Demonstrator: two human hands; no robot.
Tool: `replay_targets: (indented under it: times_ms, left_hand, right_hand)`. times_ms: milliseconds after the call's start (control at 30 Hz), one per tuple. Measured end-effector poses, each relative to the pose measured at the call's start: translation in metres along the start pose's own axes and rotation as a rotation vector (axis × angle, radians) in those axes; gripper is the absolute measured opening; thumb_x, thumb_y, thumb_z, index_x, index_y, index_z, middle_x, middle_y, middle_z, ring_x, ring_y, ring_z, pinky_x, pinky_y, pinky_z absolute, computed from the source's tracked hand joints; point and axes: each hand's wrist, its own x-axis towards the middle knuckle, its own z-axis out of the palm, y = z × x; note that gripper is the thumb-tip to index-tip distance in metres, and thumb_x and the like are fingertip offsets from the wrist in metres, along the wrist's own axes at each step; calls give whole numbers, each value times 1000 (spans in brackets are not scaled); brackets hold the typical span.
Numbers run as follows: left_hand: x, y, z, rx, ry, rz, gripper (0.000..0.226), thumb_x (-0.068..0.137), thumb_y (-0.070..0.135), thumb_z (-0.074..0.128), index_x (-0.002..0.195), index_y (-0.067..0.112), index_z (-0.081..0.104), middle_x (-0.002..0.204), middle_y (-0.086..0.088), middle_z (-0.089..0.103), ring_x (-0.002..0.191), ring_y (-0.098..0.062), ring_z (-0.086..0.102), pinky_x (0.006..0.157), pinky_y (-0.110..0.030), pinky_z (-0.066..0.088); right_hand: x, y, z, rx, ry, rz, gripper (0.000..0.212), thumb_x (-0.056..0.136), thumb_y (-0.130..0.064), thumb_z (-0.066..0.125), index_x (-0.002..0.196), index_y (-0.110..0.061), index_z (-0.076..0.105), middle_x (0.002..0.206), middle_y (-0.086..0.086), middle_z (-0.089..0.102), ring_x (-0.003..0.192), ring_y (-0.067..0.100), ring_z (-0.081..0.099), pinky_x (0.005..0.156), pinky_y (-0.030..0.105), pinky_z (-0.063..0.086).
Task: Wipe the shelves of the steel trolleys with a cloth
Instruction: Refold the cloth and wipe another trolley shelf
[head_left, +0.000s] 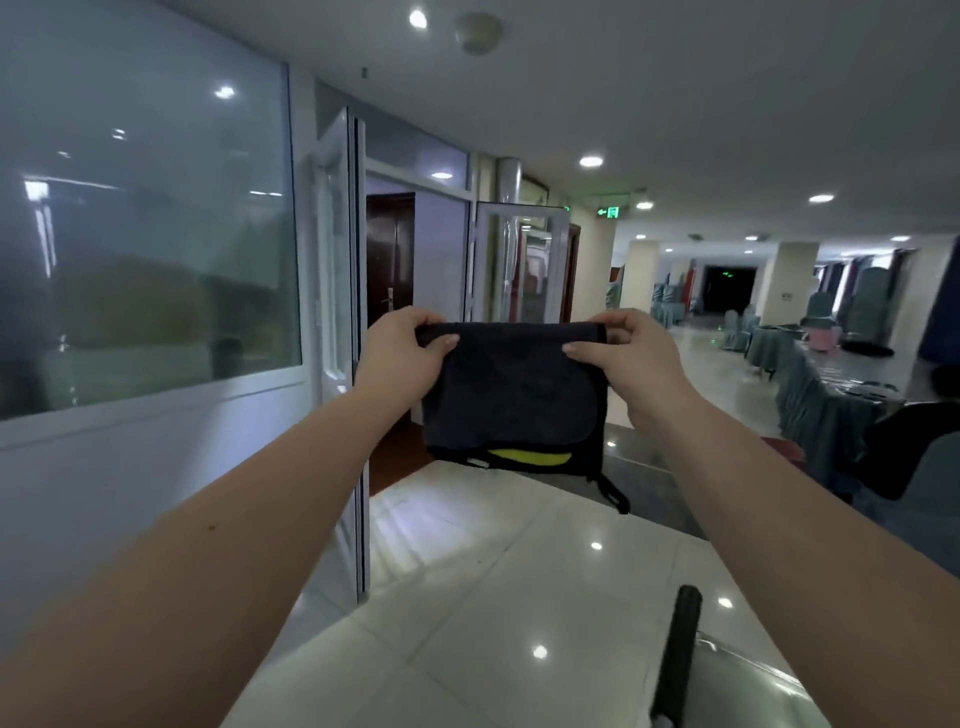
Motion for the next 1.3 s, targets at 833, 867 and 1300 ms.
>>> replay_targets:
  times_ms: [833, 867, 1300]
  left_hand:
    - [228, -356, 282, -194, -361, -135, 17, 78, 30, 80, 81, 36, 64, 79, 17, 68, 78, 1, 64, 71, -19, 51]
    - [235, -373, 299, -189, -374, -135, 17, 78, 30, 79, 81, 37, 64, 79, 18, 67, 78, 3, 63, 71, -18, 49]
    - [341, -481, 578, -320, -837, 135, 32, 85, 2, 64, 86, 34, 60, 87, 16, 63, 84, 2, 57, 76, -8, 38]
  right_hand:
    - [290, 355, 101, -179, 227, 67, 37, 70, -10, 86, 88, -33, 64, 89, -10, 68, 80, 4, 63, 68, 24, 55]
    - [302, 373, 103, -171, 236, 90, 37, 69, -9, 86, 88, -32, 65, 86, -12, 68, 78, 2, 64, 66, 21, 54]
    - [413, 545, 60, -355, 614, 333, 35, 72, -8, 81, 84, -37, 64, 88, -14, 68, 76, 11, 67, 69, 30, 57]
